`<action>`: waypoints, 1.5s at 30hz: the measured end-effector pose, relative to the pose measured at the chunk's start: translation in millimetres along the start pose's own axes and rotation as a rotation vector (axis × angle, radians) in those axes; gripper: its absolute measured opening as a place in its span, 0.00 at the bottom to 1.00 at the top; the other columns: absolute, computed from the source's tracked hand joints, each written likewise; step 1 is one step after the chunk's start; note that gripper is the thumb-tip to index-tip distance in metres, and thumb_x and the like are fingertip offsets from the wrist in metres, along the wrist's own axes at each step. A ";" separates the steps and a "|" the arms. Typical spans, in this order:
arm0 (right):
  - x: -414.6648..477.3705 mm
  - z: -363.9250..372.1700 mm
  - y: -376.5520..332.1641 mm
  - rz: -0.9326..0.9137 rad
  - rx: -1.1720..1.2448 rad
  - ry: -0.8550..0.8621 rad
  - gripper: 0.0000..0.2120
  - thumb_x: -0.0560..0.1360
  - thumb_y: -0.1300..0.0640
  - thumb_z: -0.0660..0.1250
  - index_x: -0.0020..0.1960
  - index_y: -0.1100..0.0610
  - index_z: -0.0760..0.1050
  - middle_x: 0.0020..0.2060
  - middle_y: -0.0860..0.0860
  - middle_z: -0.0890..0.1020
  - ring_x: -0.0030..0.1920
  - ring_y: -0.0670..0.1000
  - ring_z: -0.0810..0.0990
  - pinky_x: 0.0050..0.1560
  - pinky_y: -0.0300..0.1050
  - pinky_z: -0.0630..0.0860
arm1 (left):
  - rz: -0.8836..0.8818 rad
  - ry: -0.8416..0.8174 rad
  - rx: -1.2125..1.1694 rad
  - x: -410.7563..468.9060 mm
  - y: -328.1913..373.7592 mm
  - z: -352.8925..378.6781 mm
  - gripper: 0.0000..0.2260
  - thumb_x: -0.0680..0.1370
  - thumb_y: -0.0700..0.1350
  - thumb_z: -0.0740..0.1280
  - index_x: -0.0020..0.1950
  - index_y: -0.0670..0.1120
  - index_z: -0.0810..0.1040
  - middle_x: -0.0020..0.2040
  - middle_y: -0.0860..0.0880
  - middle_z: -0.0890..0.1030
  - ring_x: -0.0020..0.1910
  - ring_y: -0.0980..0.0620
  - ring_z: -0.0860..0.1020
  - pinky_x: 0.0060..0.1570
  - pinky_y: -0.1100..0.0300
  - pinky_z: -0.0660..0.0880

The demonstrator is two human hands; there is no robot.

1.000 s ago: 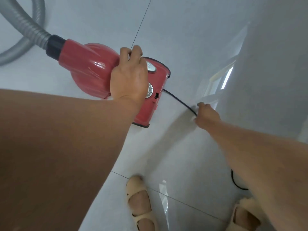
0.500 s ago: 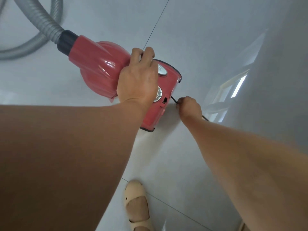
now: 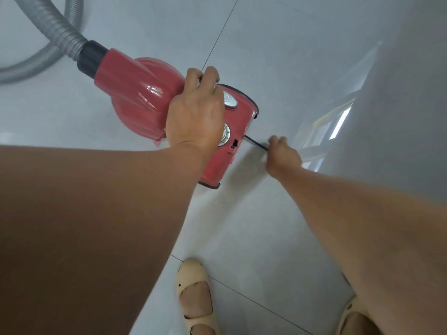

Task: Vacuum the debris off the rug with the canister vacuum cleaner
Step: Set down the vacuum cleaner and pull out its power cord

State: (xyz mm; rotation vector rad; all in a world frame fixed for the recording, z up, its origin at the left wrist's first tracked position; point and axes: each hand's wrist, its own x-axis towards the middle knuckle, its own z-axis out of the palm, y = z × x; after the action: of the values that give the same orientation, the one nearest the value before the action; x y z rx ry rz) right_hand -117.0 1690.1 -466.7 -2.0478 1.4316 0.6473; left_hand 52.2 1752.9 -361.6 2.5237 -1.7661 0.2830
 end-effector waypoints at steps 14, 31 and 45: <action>-10.7 17.6 37.4 0.275 -0.042 -0.045 0.16 0.78 0.68 0.55 0.62 0.63 0.76 0.60 0.60 0.78 0.62 0.63 0.77 0.59 0.51 0.74 | 0.045 -0.016 0.023 -0.8 0.8 -2.4 0.13 0.68 0.34 0.55 0.35 0.44 0.78 0.52 0.50 0.79 0.52 0.46 0.77 0.26 0.61 0.64; 28.0 28.7 -37.3 0.087 0.448 -0.068 0.12 0.74 0.64 0.63 0.56 0.59 0.78 0.50 0.56 0.81 0.52 0.60 0.81 0.49 0.48 0.78 | 0.032 -0.020 0.014 -0.1 0.8 -4.5 0.14 0.68 0.34 0.53 0.34 0.44 0.78 0.52 0.49 0.79 0.52 0.45 0.77 0.26 0.61 0.62; -38.5 23.0 93.1 0.388 -0.151 -0.063 0.15 0.78 0.65 0.56 0.60 0.61 0.76 0.57 0.59 0.80 0.58 0.61 0.80 0.58 0.50 0.76 | 0.027 -0.072 0.050 0.0 2.8 -8.4 0.08 0.66 0.33 0.66 0.35 0.46 0.79 0.53 0.51 0.79 0.52 0.47 0.78 0.27 0.61 0.62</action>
State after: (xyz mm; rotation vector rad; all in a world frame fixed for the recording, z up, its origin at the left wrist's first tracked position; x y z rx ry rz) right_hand -218.9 1705.9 -473.4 -1.8510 1.8084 0.9949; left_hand 48.5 1753.1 -353.6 2.5769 -1.8426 0.2432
